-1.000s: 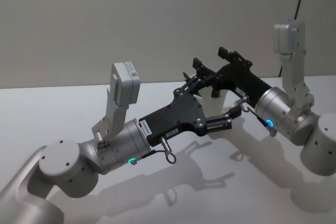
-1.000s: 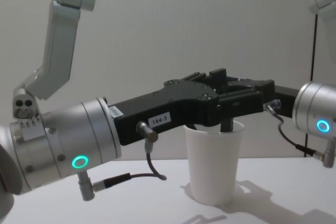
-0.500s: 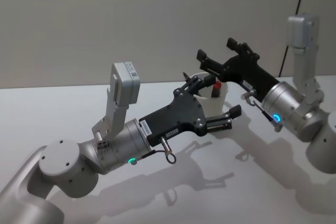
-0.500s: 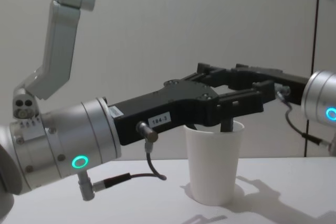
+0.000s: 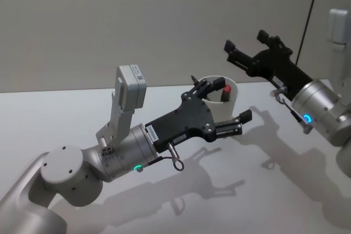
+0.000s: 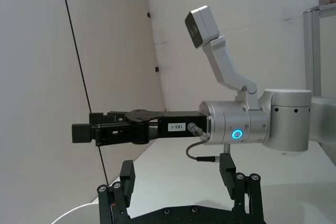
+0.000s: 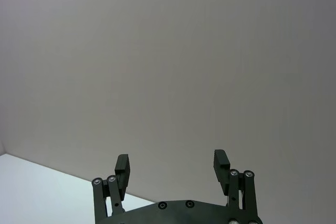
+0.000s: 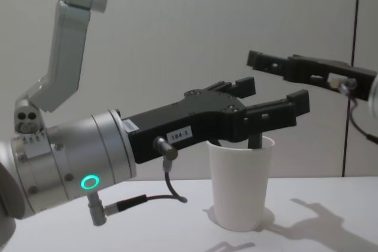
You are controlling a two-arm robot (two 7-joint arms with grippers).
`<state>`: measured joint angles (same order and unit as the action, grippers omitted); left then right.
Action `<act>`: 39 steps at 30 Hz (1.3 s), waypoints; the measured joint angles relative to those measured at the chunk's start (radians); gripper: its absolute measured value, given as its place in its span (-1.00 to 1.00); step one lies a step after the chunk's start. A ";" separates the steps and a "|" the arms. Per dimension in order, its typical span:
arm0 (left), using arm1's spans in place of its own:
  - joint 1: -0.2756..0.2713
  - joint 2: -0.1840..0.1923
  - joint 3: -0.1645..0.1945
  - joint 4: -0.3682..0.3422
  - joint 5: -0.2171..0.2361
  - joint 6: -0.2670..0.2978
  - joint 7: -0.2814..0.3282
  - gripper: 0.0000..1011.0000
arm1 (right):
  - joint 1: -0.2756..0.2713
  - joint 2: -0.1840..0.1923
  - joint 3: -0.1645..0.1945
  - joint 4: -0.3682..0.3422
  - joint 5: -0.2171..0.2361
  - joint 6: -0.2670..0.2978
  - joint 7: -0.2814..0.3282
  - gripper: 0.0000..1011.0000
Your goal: Place the pen into the pen holder.
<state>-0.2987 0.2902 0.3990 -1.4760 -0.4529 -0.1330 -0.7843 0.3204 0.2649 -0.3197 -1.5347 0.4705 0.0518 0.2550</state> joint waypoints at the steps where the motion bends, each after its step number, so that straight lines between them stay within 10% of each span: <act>1: 0.000 0.000 0.000 0.000 0.000 0.000 0.001 0.98 | 0.000 0.000 0.000 0.000 0.000 0.000 -0.001 0.98; 39: 0.036 0.053 0.032 -0.087 0.145 0.085 0.445 0.98 | -0.289 0.063 0.082 -0.201 -0.158 -0.015 -0.162 0.98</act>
<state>-0.2628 0.3430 0.4309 -1.5635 -0.3078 -0.0479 -0.3395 0.0314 0.3283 -0.2378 -1.7352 0.3128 0.0365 0.0927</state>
